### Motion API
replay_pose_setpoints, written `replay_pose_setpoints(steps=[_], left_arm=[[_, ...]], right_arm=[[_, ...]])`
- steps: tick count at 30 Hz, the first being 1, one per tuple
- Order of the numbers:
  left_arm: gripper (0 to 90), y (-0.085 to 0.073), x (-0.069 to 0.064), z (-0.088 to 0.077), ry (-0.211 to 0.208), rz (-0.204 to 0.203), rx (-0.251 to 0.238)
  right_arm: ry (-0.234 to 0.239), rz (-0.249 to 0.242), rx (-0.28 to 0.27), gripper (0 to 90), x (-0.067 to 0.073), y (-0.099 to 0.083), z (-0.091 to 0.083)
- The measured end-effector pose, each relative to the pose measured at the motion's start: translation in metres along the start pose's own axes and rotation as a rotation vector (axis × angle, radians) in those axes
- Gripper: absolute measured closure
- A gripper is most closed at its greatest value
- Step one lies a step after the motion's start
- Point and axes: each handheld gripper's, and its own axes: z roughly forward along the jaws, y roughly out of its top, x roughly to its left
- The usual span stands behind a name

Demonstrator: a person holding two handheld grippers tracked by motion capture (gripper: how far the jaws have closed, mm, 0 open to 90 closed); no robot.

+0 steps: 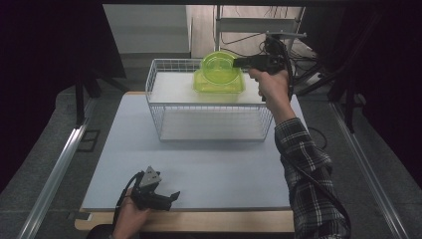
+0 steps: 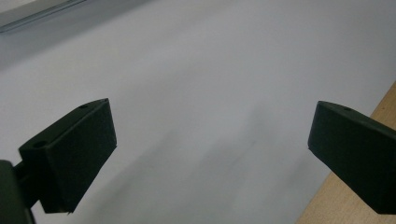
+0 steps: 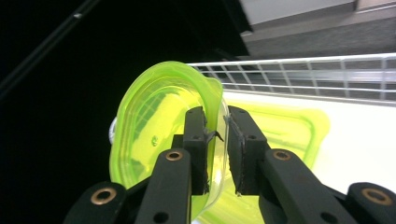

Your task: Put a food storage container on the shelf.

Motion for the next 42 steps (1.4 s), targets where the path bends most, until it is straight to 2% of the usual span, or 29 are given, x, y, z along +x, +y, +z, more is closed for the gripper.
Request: replay_pose_setpoints(steps=[10, 18, 27, 32, 42], left_arm=[[1.0, 0.000, 0.000, 0.000, -0.002, 0.004, 0.004], [1.0, 0.000, -0.001, 0.000, -0.002, 0.005, 0.004], [1.0, 0.000, -0.001, 0.000, 0.000, 0.008, 0.007], [1.0, 0.000, -0.001, 0.000, 0.001, 0.009, 0.007], [1.0, 0.000, -0.001, 0.001, 0.001, 0.011, 0.009]], right_arm=[[-0.096, 0.006, -0.012, 74.2, 0.003, 0.003, 0.007], [-0.118, -0.007, -0.021, 69.0, 0.002, 0.002, 0.008], [-0.109, -0.032, -0.037, 59.4, 0.004, 0.003, 0.002], [-0.090, -0.049, -0.033, 52.8, 0.004, -0.001, -0.003], [-0.050, -0.083, -0.022, 45.1, 0.008, -0.012, -0.012]])
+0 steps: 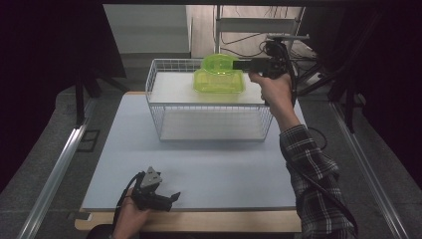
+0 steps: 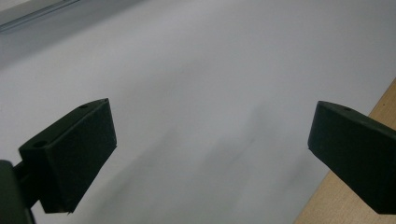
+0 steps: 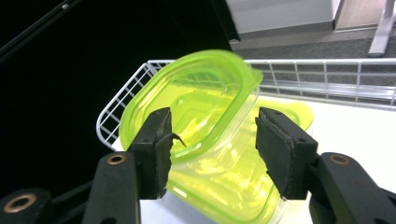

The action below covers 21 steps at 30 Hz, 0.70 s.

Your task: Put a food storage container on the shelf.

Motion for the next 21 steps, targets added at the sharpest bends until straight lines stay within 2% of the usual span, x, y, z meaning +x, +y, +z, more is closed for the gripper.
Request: replay_pose_setpoints(steps=[8, 14, 18, 21], left_arm=[[1.0, 0.000, 0.000, 0.000, 0.001, 0.001, 0.002], [1.0, 0.000, 0.000, 0.000, 0.000, 0.001, 0.003], [1.0, 0.000, -0.001, 0.001, -0.001, 0.002, 0.007], [0.9, 0.000, 0.000, 0.000, -0.001, 0.001, 0.003]], right_arm=[[0.029, -0.021, 0.011, 40.4, 0.001, -0.012, -0.005], [0.057, -0.046, 0.025, 35.1, 0.001, -0.028, -0.008], [0.062, -0.072, 0.032, 31.6, 0.002, -0.038, -0.011], [0.048, -0.098, 0.032, 30.1, 0.004, -0.044, -0.013]])
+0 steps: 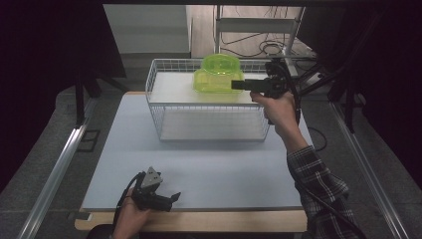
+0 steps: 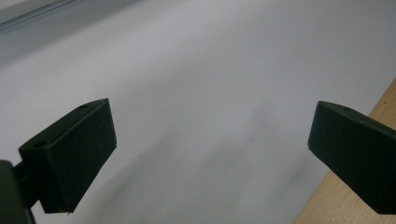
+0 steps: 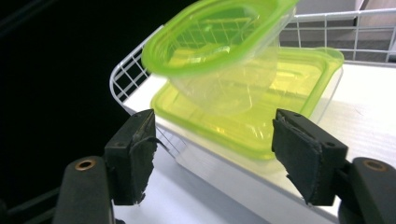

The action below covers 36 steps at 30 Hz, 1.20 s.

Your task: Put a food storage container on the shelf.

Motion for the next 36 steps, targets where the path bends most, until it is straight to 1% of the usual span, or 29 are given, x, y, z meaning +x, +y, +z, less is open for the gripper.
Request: replay_pose_setpoints(steps=[4, 6, 7, 9, 15, 23, 28, 33, 36], left_arm=[[0.9, 0.000, 0.000, 0.000, 0.000, 0.001, -0.002], [0.9, 0.000, 0.000, 0.000, 0.000, 0.001, -0.004], [0.9, 0.000, 0.000, 0.000, 0.000, 0.001, -0.004], [0.9, 0.000, 0.000, 0.000, -0.001, 0.000, -0.005], [0.9, 0.000, 0.000, 0.000, -0.001, -0.001, -0.005], [0.9, 0.000, 0.000, 0.000, -0.003, 0.002, -0.005], [0.9, 0.000, 0.000, 0.000, -0.007, -0.003, -0.011], [0.9, 0.000, 0.000, 0.000, -0.008, -0.005, -0.009], [0.9, 0.000, 0.000, 0.000, -0.008, -0.004, -0.008]], right_arm=[[0.000, -0.037, 0.010, 27.3, 0.004, -0.013, -0.002], [0.004, -0.055, 0.018, 25.7, 0.006, -0.024, -0.003], [0.004, -0.055, 0.018, 25.7, 0.006, -0.024, -0.003], [0.003, -0.068, 0.024, 24.5, 0.007, -0.033, -0.003], [0.004, -0.101, 0.042, 21.9, 0.009, -0.053, 0.000], [-0.007, -0.128, 0.070, 18.6, 0.007, -0.072, 0.006], [-0.015, -0.142, 0.086, 16.2, 0.005, -0.086, 0.010], [0.000, -0.153, 0.090, 11.1, 0.001, -0.099, 0.011], [0.002, -0.148, 0.104, 8.6, -0.002, -0.108, 0.011]])
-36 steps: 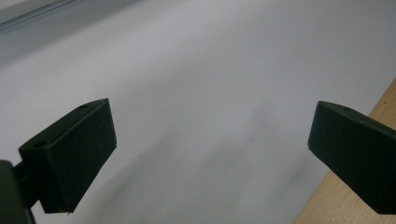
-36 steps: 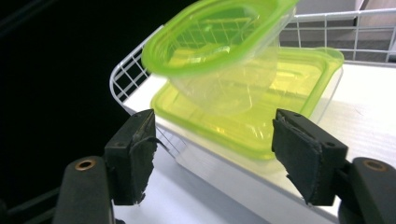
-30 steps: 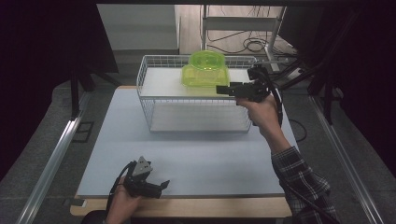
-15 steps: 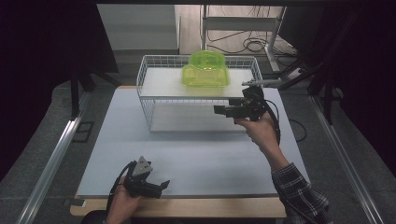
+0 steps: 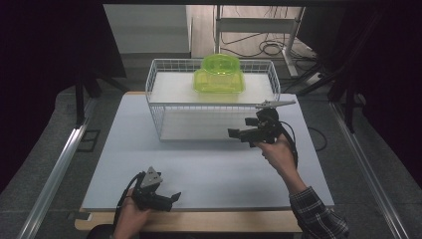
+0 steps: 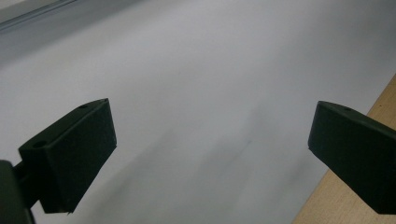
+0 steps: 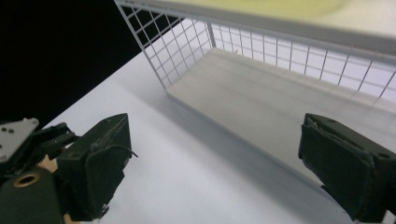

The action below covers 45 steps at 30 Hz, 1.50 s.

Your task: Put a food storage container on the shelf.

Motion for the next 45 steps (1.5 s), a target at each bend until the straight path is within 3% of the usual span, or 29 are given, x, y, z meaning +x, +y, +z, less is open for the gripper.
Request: replay_pose_setpoints(steps=[10, 27, 45], left_arm=[[0.9, 0.000, 0.000, 0.000, 0.000, 0.000, 0.001], [0.9, 0.000, -0.001, 0.000, 0.002, 0.002, 0.003], [0.9, 0.000, -0.001, 0.001, 0.004, 0.008, 0.002]], right_arm=[[-0.022, -0.022, 0.020, 5.8, -0.003, -0.030, 0.000], [-0.119, -0.039, 0.023, 4.7, -0.010, -0.082, -0.011], [-0.192, 0.009, 0.043, 0.1, -0.026, -0.137, -0.023]])
